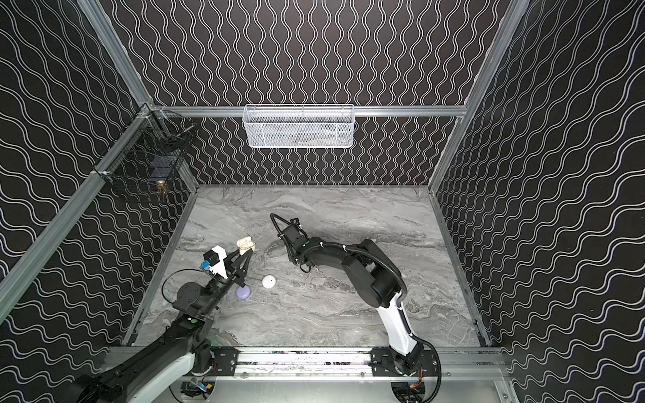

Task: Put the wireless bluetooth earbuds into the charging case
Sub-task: 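Swing the right gripper out over the table above the loose white earbuds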

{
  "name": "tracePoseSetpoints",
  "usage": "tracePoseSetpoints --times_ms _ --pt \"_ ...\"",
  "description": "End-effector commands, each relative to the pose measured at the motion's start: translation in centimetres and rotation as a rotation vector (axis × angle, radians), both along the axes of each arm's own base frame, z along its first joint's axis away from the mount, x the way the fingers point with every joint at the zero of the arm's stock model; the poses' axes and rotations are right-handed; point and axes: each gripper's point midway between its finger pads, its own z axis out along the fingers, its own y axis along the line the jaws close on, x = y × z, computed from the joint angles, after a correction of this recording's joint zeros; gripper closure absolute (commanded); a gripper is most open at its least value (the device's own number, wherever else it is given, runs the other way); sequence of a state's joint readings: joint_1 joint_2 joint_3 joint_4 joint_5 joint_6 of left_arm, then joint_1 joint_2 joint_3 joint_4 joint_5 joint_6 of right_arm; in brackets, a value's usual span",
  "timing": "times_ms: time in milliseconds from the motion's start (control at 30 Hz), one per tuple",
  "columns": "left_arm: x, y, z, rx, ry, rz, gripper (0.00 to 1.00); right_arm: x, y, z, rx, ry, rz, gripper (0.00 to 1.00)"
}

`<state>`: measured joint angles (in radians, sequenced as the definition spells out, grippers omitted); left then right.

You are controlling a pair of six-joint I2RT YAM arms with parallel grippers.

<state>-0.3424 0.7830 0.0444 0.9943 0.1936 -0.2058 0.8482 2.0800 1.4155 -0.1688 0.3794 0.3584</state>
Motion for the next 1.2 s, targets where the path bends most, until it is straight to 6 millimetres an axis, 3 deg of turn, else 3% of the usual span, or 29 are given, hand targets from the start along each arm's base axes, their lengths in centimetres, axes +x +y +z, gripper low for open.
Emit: tracePoseSetpoints --times_ms 0,100,400,667,1167 --pt "-0.5 -0.3 1.6 -0.017 -0.067 -0.023 1.0 0.0 1.8 3.2 0.14 -0.025 0.027 0.58" --pt "-0.6 -0.2 1.7 -0.018 -0.068 -0.024 1.0 0.0 2.6 3.4 0.167 0.005 0.023 0.55" --pt "-0.5 0.1 1.5 -0.013 -0.056 0.0 1.0 2.0 4.1 -1.4 0.0 0.13 -0.008 0.52" --pt "-0.5 0.1 1.5 -0.011 -0.054 -0.002 1.0 2.3 3.8 -3.1 -0.078 0.148 -0.001 0.5" --pt "-0.6 -0.1 1.7 0.004 -0.063 -0.006 1.0 1.2 4.4 -5.2 -0.118 0.21 0.025 0.65"
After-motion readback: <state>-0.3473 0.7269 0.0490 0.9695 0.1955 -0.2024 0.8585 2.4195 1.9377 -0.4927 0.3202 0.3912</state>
